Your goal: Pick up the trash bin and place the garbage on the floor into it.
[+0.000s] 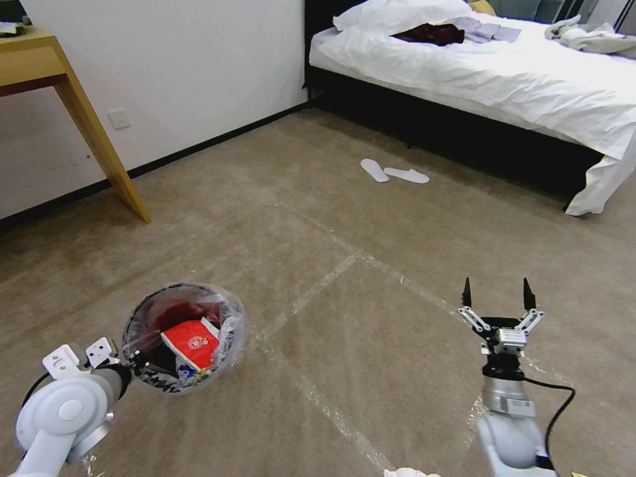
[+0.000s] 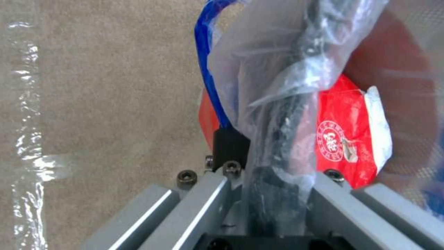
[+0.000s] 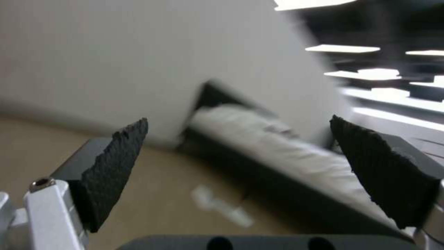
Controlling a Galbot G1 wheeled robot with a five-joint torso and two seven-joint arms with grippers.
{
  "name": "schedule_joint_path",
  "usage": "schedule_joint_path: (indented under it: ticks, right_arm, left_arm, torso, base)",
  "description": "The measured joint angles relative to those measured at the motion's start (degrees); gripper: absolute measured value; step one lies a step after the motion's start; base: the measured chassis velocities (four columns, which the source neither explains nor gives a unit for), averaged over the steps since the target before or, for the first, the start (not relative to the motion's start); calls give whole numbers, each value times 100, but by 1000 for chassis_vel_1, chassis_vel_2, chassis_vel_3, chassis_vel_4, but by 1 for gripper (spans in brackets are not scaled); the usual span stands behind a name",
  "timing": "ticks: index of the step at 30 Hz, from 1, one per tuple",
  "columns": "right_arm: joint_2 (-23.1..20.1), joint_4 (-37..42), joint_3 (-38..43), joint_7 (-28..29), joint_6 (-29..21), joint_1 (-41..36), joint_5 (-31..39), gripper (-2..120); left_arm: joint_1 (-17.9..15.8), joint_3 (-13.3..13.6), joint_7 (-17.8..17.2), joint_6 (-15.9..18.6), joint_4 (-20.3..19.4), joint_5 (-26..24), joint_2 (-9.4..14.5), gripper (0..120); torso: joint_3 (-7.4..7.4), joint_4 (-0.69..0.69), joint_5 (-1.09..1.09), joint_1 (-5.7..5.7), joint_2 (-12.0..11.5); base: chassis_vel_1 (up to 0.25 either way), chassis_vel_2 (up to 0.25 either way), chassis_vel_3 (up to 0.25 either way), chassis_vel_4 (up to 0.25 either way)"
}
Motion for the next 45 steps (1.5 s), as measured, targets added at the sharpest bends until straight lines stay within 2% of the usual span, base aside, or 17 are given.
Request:
schedule_joint_path:
  ticks: [1, 2, 3, 4, 5, 6, 8, 9, 11, 14, 17, 18, 20, 24, 27, 34, 45]
  right_arm:
    - [-743, -323, 120, -905, -13, -26, 514, 100]
    - [-1217, -563, 160, -1603, 5, 2, 925, 100]
    - [-1217, -563, 160, -1603, 5, 2, 925, 100]
    - [-1425, -689, 169, -2011, 13, 28, 1142, 100]
    - [-1992, -1025, 86, -2997, 24, 126, 1683, 100]
    - [-1992, -1025, 86, -2997, 24, 126, 1683, 100]
    - [-2836, -1624, -369, -4200, 38, 488, 2261, 100]
    - [-2836, -1624, -369, -4200, 38, 488, 2261, 100]
    - [-3490, -2084, -968, -4903, 40, 974, 2388, 100]
    - [-3742, -2185, -1291, -5029, 40, 1133, 2434, 100]
    - [-4133, -2467, -2647, -5168, 40, 1783, 2400, 100]
    - [-4133, -2467, -2647, -5168, 40, 1783, 2400, 100]
    - [-4060, -2710, -3613, -5177, 40, 2356, 2124, 100]
    - [-3877, -2954, -4398, -5241, 40, 2868, 1854, 100]
    - [-3575, -3181, -5318, -5403, 40, 3545, 1192, 100]
    - [-3247, -3329, -5894, -5510, 41, 4083, 91, 100]
    - [-3069, -3299, -6360, -5316, 41, 3980, -151, 100]
  left_arm:
    - [7, -5, 1, 0, -4, -4, 32, 0]
    - [8, -4, 6, 1, -2, -8, 43, 0]
    - [8, -4, 6, 1, -2, -8, 43, 0]
    - [8, -4, 11, 2, 0, -11, 44, 0]
    - [5, 1, 24, 4, 28, -15, 47, 0]
    - [5, 1, 24, 4, 28, -15, 47, 0]
    - [24, 28, 34, 4, 56, 7, 47, 0]
    - [24, 28, 34, 4, 56, 7, 47, 0]
    - [34, 71, 74, 5, 88, 75, 49, 0]
    - [27, 99, 81, 6, 108, 97, 48, 0]
    - [0, 180, 131, 9, 168, 193, 1, 0]
    - [0, 180, 131, 9, 168, 193, 1, 0]
    - [-7, 184, 143, 11, 204, 231, -39, 0]
    - [-15, 179, 158, 11, 259, 277, -49, 0]
    - [-12, 157, 158, 11, 275, 292, -53, 0]
    - [17, 135, 158, 11, 307, 361, -82, 0]
    - [-15, 150, 202, 7, 366, 450, -177, 0]
  torso:
    - [1, -2, -2, 1, 0]
    - [0, -2, -9, 0, 0]
    - [0, -2, -9, 0, 0]
    - [0, -2, -10, 0, 1]
    - [1, -4, -1, 0, 0]
    - [1, -4, -1, 0, 0]
    - [1, 1, -6, 1, 0]
    - [1, 1, -6, 1, 0]
    - [1, 3, -2, 2, 0]
    - [1, 3, -5, 2, 0]
    - [1, -3, -7, 2, 0]
    - [1, -3, -7, 2, 0]
    - [1, -1, -3, 2, 0]
    - [1, 0, -8, 2, 0]
    - [2, 0, -3, 2, 0]
    - [1, 0, -7, 2, 0]
    - [1, 0, -6, 2, 0]
  base:
    - [0, 0, 0, 0]
    - [0, 0, 0, 0]
    - [0, 0, 0, 0]
    - [0, 0, 0, 0]
    - [0, 0, 0, 0]
    - [0, 0, 0, 0]
    - [0, 0, 0, 0]
    - [0, 0, 0, 0]
    - [0, 0, 0, 0]
    - [0, 0, 0, 0]
    - [0, 0, 0, 0]
    - [0, 0, 0, 0]
    - [0, 0, 0, 0]
    - [0, 0, 0, 0]
    - [0, 0, 0, 0]
    - [0, 0, 0, 0]
    - [0, 0, 0, 0]
